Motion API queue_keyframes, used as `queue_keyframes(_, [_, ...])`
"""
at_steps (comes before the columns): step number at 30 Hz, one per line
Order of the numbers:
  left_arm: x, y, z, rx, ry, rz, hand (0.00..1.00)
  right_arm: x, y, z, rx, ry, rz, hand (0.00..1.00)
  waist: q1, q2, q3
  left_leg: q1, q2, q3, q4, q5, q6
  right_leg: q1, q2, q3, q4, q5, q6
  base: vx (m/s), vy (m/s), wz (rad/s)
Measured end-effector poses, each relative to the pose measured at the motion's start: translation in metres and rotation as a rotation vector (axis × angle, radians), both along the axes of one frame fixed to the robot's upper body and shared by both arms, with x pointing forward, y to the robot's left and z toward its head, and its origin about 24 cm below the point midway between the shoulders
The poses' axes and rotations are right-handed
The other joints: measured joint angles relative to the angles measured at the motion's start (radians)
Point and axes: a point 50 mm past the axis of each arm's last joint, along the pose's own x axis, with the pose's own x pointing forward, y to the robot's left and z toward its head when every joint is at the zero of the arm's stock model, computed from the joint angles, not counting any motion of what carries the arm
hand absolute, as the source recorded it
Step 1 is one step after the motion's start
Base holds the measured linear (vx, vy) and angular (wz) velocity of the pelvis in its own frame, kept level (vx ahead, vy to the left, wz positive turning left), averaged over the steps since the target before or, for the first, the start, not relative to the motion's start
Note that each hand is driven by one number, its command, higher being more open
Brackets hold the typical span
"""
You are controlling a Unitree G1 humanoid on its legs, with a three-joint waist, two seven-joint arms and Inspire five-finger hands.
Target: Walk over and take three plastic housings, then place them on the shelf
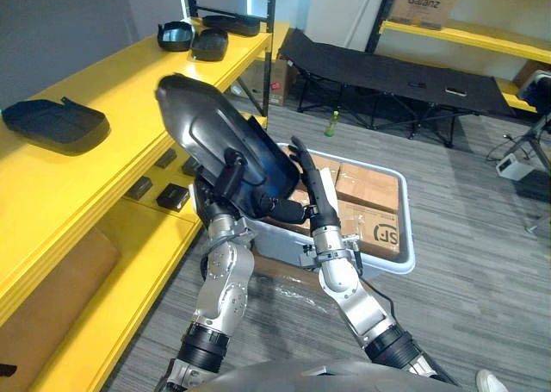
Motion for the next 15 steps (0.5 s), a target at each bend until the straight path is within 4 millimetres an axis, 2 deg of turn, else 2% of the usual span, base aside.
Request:
queue_keyframes(3, [-0.002, 0.014, 0.007, 0.104, -0.009, 0.136, 0.0, -0.004, -0.007, 0.003, 0.045, 0.001, -0.031, 1.0, -0.005, 0.003, -0.004, 0.0, 0.0, 0.004, 0.013, -0.006, 0.0, 0.001, 0.0, 0.003, 0.0, 0.0, 0.0, 0.02, 0.024, -0.06])
queue_keyframes(5, [-0.005, 0.032, 0.012, 0.203, -0.003, 0.283, 0.0, -0.006, -0.016, 0.002, 0.062, 0.011, -0.069, 1.0, -0.017, 0.004, -0.005, 0.0, 0.0, 0.007, 0.016, -0.009, 0.001, 0.001, 0.0, 0.004, 0.0, 0.0, 0.0, 0.02, 0.027, -0.04])
queue_keyframes(7, [-0.008, 0.049, 0.015, 0.364, 0.022, 0.416, 0.0, -0.008, -0.027, -0.003, 0.099, 0.046, -0.131, 1.0, -0.019, 0.004, -0.005, 0.0, 0.0, 0.01, 0.024, -0.016, 0.001, 0.001, 0.0, 0.005, 0.0, 0.0, 0.0, 0.01, 0.029, -0.06])
queue_keyframes(9, [-0.011, 0.064, 0.019, 0.579, 0.068, 0.528, 0.0, -0.008, -0.045, -0.014, 0.195, 0.151, -0.219, 1.0, -0.016, 0.007, -0.006, -0.001, 0.0, 0.018, 0.043, -0.033, 0.002, 0.001, -0.002, 0.013, 0.0, 0.0, 0.0, 0.0, 0.029, -0.1])
queue_keyframes(12, [-0.012, 0.067, 0.025, 0.71, 0.069, 0.534, 0.0, -0.013, -0.055, -0.024, 0.328, 0.234, -0.255, 1.0, -0.022, 0.013, -0.007, -0.002, 0.0, 0.025, 0.047, -0.041, 0.003, -0.003, -0.002, 0.018, -0.001, 0.0, 0.0, 0.0, 0.027, -0.07])
queue_keyframes(15, [-0.011, 0.063, 0.024, 0.691, 0.036, 0.441, 0.0, -0.018, -0.064, -0.033, 0.508, 0.321, -0.277, 1.0, -0.025, 0.026, -0.004, -0.002, 0.0, 0.034, 0.049, -0.046, 0.005, -0.008, -0.002, 0.026, -0.003, 0.0, 0.0, 0.0, 0.023, -0.09])
